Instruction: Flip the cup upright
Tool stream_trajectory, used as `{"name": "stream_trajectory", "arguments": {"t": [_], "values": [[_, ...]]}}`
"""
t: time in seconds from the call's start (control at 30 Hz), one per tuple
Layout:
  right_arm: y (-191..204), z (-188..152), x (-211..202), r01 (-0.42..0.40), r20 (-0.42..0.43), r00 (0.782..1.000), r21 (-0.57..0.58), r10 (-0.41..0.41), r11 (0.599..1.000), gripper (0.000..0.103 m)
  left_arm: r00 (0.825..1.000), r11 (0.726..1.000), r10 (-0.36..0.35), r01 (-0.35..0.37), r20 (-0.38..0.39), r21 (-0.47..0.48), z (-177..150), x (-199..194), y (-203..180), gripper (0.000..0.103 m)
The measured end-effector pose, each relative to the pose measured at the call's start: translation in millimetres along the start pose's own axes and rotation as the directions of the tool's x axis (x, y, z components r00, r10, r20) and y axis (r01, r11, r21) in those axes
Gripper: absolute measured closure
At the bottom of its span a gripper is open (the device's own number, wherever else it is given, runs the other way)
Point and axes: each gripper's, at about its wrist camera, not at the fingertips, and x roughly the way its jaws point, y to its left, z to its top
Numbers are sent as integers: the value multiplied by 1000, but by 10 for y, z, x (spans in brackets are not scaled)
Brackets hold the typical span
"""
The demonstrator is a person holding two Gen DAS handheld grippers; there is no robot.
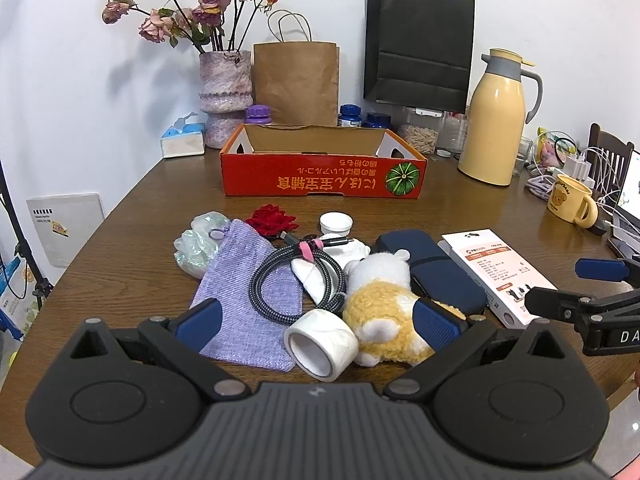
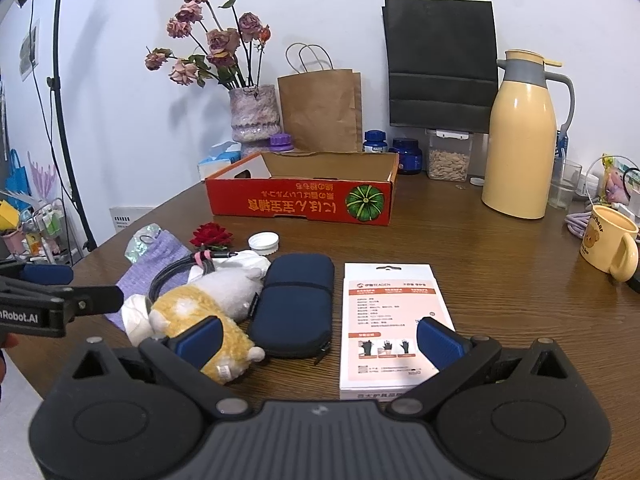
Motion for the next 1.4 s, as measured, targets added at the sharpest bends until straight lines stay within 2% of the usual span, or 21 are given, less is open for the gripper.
{"name": "stream_trajectory", "arguments": {"t": [0.3,0.67,1.07,1.4], "values": [[-145,20,127,58,-19,998,-17,-59,998,0,1000,1000,-8,8,-16,-10,3,138,20,0],[-400,34,516,96,-94,991,-7,-96,995,0,999,1000,8,-8,-34,-19,69,292,23,0],[-507,60,868,93,-177,979,-35,-98,995,0,997,999,40,-42,-60,-23,95,401,45,0],[-490,106,963,79,-195,977,-50,-87,996,0,995,997,66,-69,-72,-35,61,378,127,0]]}}
